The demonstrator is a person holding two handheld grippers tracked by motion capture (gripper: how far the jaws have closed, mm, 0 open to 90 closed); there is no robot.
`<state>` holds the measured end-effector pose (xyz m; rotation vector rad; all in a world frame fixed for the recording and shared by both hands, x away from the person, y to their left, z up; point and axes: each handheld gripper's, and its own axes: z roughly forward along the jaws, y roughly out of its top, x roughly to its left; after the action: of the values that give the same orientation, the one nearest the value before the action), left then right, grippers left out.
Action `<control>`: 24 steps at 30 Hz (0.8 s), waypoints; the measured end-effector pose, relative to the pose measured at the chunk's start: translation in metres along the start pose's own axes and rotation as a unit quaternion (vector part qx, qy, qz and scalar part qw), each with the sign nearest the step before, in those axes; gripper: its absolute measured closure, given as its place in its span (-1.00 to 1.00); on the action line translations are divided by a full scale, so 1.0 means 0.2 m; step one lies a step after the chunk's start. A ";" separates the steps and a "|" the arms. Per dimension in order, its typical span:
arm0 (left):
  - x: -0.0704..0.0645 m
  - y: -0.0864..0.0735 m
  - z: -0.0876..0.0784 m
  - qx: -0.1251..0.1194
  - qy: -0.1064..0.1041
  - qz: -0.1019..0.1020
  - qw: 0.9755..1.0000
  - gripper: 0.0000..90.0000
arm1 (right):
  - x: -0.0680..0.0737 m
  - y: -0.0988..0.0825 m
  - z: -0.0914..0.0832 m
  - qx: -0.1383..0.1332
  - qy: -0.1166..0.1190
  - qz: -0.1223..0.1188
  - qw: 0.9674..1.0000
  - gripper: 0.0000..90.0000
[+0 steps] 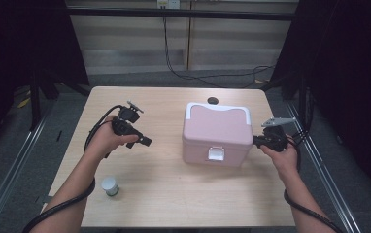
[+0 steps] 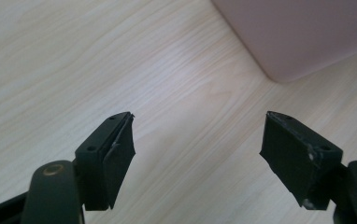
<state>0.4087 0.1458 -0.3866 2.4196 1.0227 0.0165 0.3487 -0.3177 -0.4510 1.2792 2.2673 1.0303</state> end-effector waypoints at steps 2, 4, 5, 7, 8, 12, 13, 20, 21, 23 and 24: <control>-0.02 0.04 -0.01 0.000 -0.005 0.008 1.000 -0.44 | 0.01 0.01 0.01 0.007 -0.008 -0.006 1.000 0.96; -0.04 0.07 -0.02 0.001 -0.009 0.011 1.000 -0.44 | 0.01 0.01 0.02 0.002 0.000 -0.004 1.000 0.97; -0.05 0.09 -0.02 0.007 -0.011 0.018 1.000 -0.44 | 0.01 0.01 0.03 0.005 -0.001 -0.005 1.000 0.97; -0.07 0.12 -0.03 0.006 -0.009 0.017 1.000 -0.44 | 0.01 0.02 0.03 0.009 0.000 -0.007 1.000 0.97; -0.07 0.13 -0.03 0.008 -0.011 0.025 1.000 -0.44 | 0.01 0.02 0.04 0.006 0.002 -0.010 1.000 0.97; -0.11 0.19 -0.04 0.009 -0.018 0.027 0.999 -0.44 | 0.02 0.03 0.05 0.007 0.002 -0.010 1.000 0.97; -0.12 0.20 -0.04 0.006 -0.019 0.030 0.999 -0.44 | 0.02 0.03 0.05 0.006 0.003 -0.008 1.000 0.97; -0.17 0.26 -0.05 -0.008 -0.031 0.035 0.999 -0.45 | 0.05 0.05 0.07 0.002 0.007 -0.019 1.000 0.97; -0.17 0.27 -0.05 -0.010 -0.031 0.036 0.999 -0.45 | 0.05 0.06 0.07 0.005 0.007 -0.015 1.000 0.97; -0.18 0.28 -0.05 -0.013 -0.035 0.033 0.999 -0.45 | 0.06 0.07 0.07 0.004 0.007 -0.024 1.000 0.97; -0.19 0.28 -0.05 -0.015 -0.037 0.033 0.999 -0.45 | 0.07 0.07 0.07 0.004 0.007 -0.022 1.000 0.97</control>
<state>0.4177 0.0916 -0.3447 2.4076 0.9036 -0.0345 0.3585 -0.2953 -0.4491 1.2229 2.3012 1.0194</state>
